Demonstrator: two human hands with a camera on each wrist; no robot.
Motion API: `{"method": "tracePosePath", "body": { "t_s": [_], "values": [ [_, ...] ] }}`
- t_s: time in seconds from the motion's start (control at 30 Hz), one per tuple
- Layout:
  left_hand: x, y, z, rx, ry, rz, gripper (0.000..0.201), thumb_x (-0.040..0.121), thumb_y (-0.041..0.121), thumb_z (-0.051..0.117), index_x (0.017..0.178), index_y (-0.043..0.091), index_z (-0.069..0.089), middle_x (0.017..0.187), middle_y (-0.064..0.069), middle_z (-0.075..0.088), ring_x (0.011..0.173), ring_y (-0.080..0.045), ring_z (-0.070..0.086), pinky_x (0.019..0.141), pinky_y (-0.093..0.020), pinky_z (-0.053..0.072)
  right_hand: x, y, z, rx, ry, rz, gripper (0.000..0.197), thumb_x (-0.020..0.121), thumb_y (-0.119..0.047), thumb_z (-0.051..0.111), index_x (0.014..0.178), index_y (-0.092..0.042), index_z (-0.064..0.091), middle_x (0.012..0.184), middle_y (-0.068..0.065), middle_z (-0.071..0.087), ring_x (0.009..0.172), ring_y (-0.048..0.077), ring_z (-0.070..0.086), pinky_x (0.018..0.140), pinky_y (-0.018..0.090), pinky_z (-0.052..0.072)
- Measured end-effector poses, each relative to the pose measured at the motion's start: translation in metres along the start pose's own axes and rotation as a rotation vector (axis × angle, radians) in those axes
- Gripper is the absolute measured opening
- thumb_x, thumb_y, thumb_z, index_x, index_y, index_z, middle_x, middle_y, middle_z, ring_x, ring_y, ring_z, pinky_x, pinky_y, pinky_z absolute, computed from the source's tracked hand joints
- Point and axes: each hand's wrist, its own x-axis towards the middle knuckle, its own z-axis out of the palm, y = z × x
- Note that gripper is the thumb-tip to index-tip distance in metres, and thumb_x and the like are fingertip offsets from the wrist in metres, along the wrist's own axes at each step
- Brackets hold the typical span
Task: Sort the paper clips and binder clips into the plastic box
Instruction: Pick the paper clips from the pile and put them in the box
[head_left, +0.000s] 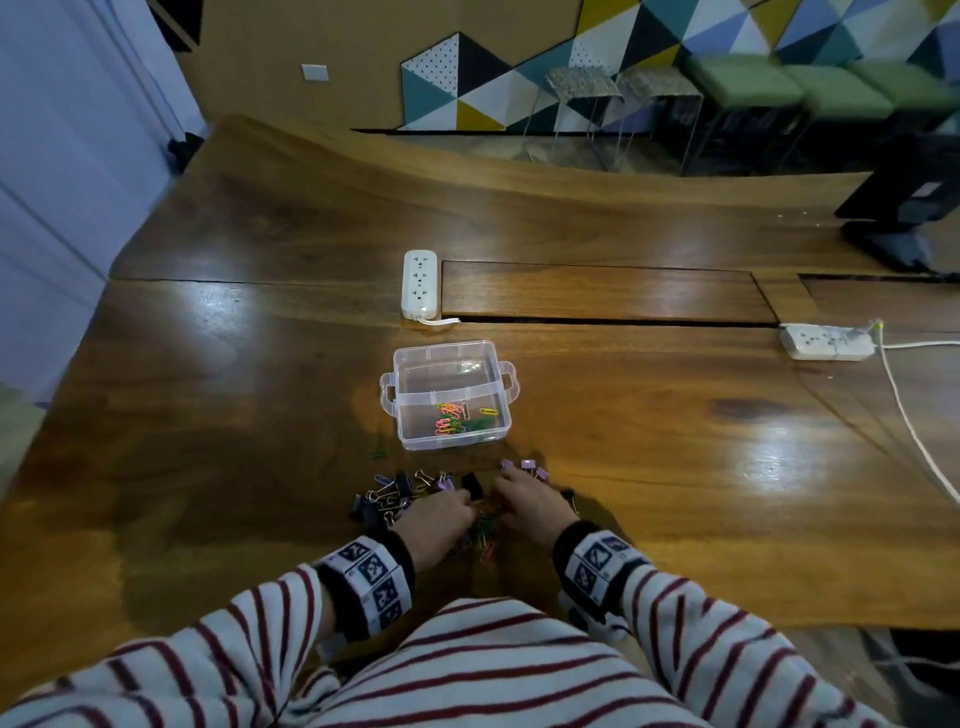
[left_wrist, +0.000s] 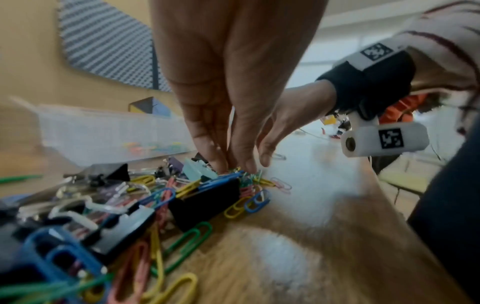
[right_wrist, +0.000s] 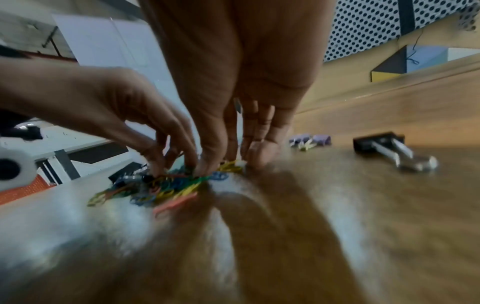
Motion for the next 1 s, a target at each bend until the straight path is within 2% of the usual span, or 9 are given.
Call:
{"method": "tracePosePath", "body": {
  "t_s": [0.07, 0.13, 0.23, 0.43, 0.6, 0.67, 0.73, 0.8, 1.0],
  "values": [
    [0.001, 0.003, 0.001, 0.068, 0.026, -0.003, 0.033, 0.091, 0.005, 0.046, 0.124, 0.004, 0.050, 0.128, -0.013, 0.048, 0.117, -0.025, 0.046, 0.094, -0.034, 0.046, -0.004, -0.002, 0.007, -0.003, 0.004, 0.013, 0.049, 0.084, -0.008, 0.057, 0.129, -0.009, 0.039, 0.142, 0.010, 0.035, 0.130, 0.025, 0.035, 0.104, 0.038, 0.039],
    [0.005, 0.006, 0.001, 0.091, 0.060, -0.009, 0.037, 0.091, 0.005, 0.046, 0.128, 0.004, 0.044, 0.131, -0.013, 0.045, 0.120, -0.025, 0.043, 0.098, -0.033, 0.042, -0.004, -0.006, 0.008, 0.004, 0.033, 0.032, 0.046, 0.086, -0.006, 0.052, 0.130, -0.009, 0.038, 0.142, 0.012, 0.034, 0.132, 0.025, 0.033, 0.105, 0.038, 0.039],
    [0.013, 0.006, -0.002, 0.100, 0.085, -0.010, 0.036, 0.092, 0.003, 0.042, 0.128, 0.004, 0.043, 0.130, -0.013, 0.046, 0.119, -0.026, 0.043, 0.098, -0.033, 0.042, -0.003, -0.008, 0.011, -0.002, 0.036, 0.043, 0.035, 0.090, -0.008, 0.046, 0.125, -0.008, 0.046, 0.134, 0.011, 0.042, 0.125, 0.025, 0.040, 0.101, 0.037, 0.042],
    [0.024, -0.005, -0.009, 0.067, 0.041, 0.010, 0.026, 0.091, 0.012, 0.048, 0.114, 0.008, 0.056, 0.120, -0.010, 0.056, 0.113, -0.025, 0.047, 0.091, -0.037, 0.047, -0.005, 0.003, 0.006, 0.061, 0.032, 0.090, 0.030, 0.088, -0.007, 0.050, 0.118, -0.012, 0.051, 0.123, 0.010, 0.058, 0.114, 0.026, 0.053, 0.095, 0.039, 0.046],
    [0.025, -0.024, -0.021, -0.445, 0.082, -0.107, 0.020, 0.085, 0.024, 0.061, 0.101, 0.014, 0.068, 0.107, -0.002, 0.067, 0.104, -0.016, 0.058, 0.090, -0.033, 0.048, -0.012, 0.027, -0.005, 0.349, 0.079, 0.264, 0.027, 0.082, -0.013, 0.064, 0.108, -0.009, 0.060, 0.111, 0.013, 0.064, 0.108, 0.026, 0.056, 0.093, 0.034, 0.048],
    [0.024, -0.031, -0.027, -0.654, 0.107, -0.113, 0.016, 0.082, 0.019, 0.064, 0.096, 0.012, 0.071, 0.096, 0.001, 0.069, 0.093, -0.009, 0.060, 0.085, -0.026, 0.049, -0.015, 0.033, -0.009, 0.493, 0.129, 0.303, 0.014, 0.078, -0.009, 0.068, 0.090, -0.016, 0.065, 0.102, 0.009, 0.065, 0.098, 0.021, 0.060, 0.084, 0.029, 0.052],
    [0.022, -0.035, -0.030, -0.855, 0.124, -0.125, 0.010, 0.082, 0.014, 0.065, 0.090, 0.013, 0.071, 0.085, 0.008, 0.066, 0.079, 0.004, 0.060, 0.075, -0.014, 0.047, -0.017, 0.036, -0.011, 0.653, 0.171, 0.324, 0.024, 0.076, -0.004, 0.070, 0.070, -0.024, 0.058, 0.089, 0.003, 0.064, 0.083, 0.014, 0.060, 0.071, 0.026, 0.053],
    [0.021, -0.037, -0.031, -1.020, 0.136, -0.138, 0.012, 0.081, 0.009, 0.065, 0.081, 0.020, 0.069, 0.081, 0.011, 0.064, 0.070, 0.012, 0.060, 0.069, -0.009, 0.047, -0.018, 0.038, -0.011, 0.754, 0.188, 0.307, 0.026, 0.074, -0.002, 0.070, 0.066, -0.022, 0.055, 0.080, -0.001, 0.064, 0.073, 0.011, 0.059, 0.066, 0.026, 0.052],
    [0.024, -0.035, -0.034, -1.220, 0.161, -0.173, 0.017, 0.082, 0.003, 0.062, 0.081, 0.020, 0.063, 0.082, 0.007, 0.062, 0.078, -0.002, 0.057, 0.070, -0.009, 0.047, -0.015, 0.036, -0.011, 0.901, 0.231, 0.276, 0.022, 0.073, -0.002, 0.072, 0.068, -0.018, 0.057, 0.073, 0.001, 0.062, 0.067, 0.015, 0.058, 0.065, 0.029, 0.051]
  ]
}}
